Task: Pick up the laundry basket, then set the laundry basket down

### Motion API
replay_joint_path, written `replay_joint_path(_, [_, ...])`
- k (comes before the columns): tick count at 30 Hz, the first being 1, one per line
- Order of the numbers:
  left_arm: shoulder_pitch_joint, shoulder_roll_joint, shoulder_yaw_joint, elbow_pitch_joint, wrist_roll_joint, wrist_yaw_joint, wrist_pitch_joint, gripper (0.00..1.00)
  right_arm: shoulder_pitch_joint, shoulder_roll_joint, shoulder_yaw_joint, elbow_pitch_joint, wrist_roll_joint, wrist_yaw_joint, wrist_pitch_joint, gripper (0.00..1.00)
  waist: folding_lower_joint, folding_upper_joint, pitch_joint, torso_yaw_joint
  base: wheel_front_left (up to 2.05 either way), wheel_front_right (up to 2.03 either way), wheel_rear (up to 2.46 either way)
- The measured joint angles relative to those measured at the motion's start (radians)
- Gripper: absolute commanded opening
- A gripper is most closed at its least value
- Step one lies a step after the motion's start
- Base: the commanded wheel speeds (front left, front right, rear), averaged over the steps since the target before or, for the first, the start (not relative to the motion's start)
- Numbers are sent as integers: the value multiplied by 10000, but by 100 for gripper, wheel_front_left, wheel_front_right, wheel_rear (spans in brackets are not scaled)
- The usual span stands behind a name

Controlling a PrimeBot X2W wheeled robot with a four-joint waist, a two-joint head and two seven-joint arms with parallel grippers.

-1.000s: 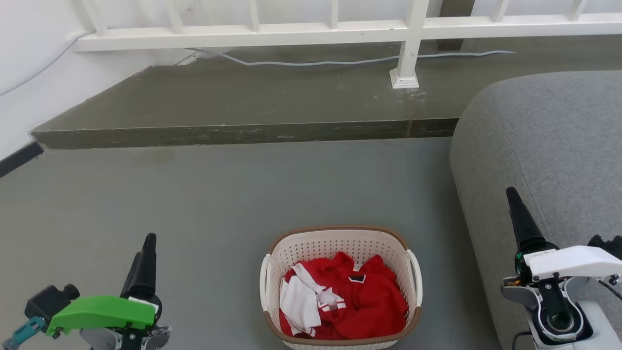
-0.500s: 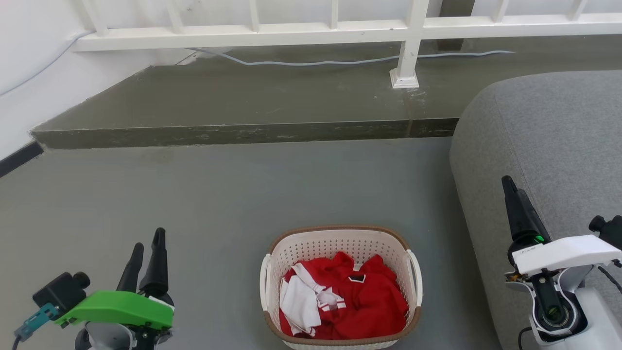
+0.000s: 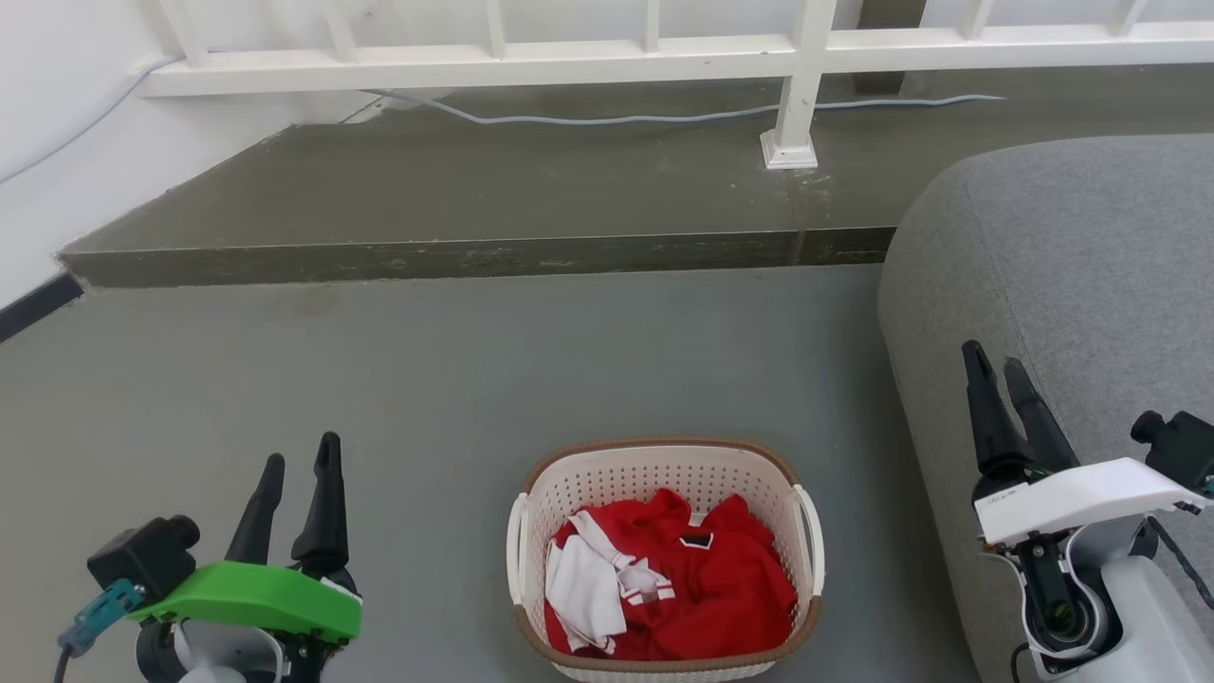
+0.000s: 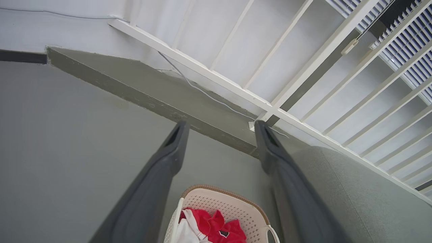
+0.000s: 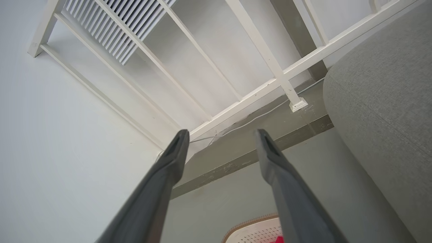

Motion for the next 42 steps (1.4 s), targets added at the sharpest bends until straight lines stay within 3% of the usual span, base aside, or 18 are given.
replay_joint_path(33, [-1,-40,-393,-621,3986,-25,-1083,100,-106,236,194,-224,-4332,92,-1101,100,0,0,40,26,0,0,0])
replay_joint_path(42, [-1,-40,-428,-635,3981,-48,-1083,100,-117,267,84,-194,-4431,92,-1101,100,0,-1,34,9,0,0,0])
